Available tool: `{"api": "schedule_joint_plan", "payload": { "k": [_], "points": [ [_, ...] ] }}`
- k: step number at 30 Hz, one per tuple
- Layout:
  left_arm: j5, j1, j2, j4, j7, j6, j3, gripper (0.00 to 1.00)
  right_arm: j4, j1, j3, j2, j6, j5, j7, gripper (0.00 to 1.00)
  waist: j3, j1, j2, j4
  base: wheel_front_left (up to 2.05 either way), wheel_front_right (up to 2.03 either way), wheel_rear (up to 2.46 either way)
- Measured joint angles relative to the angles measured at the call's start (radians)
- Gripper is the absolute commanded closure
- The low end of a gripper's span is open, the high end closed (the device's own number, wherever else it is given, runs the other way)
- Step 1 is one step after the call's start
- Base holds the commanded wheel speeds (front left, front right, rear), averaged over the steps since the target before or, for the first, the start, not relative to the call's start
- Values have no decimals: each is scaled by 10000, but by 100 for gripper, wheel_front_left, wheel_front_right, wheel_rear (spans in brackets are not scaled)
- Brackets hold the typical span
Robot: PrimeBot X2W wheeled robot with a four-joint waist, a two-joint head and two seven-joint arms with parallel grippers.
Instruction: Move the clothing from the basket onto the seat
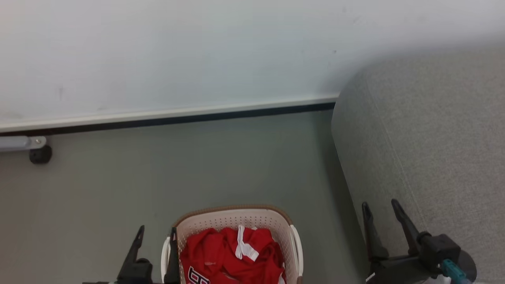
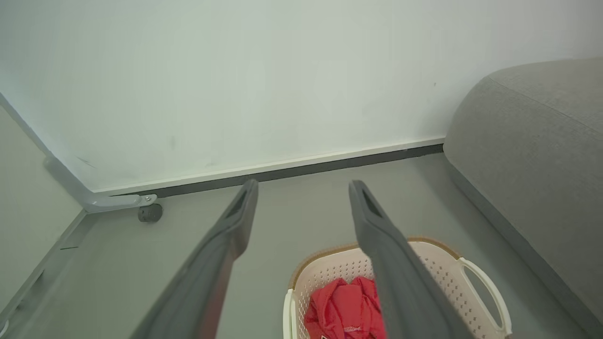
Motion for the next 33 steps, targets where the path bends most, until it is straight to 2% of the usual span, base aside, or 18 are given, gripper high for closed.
{"api": "schedule_joint_plan", "payload": {
  "k": [9, 33],
  "points": [
    [370, -764, -8, 978, 0, -184, -579, 0, -332, -705, -453, -40, -13, -42, -44, 0, 1217, 1, 1, -280, 0, 0, 0],
    [510, -4010, -75, 3593, 431, -171, -1141, 0, -1172, -3964, -894, 236, -12, -236, -73, 0, 4710, 2, 1, -1416, 0, 0, 0]
  ]
}}
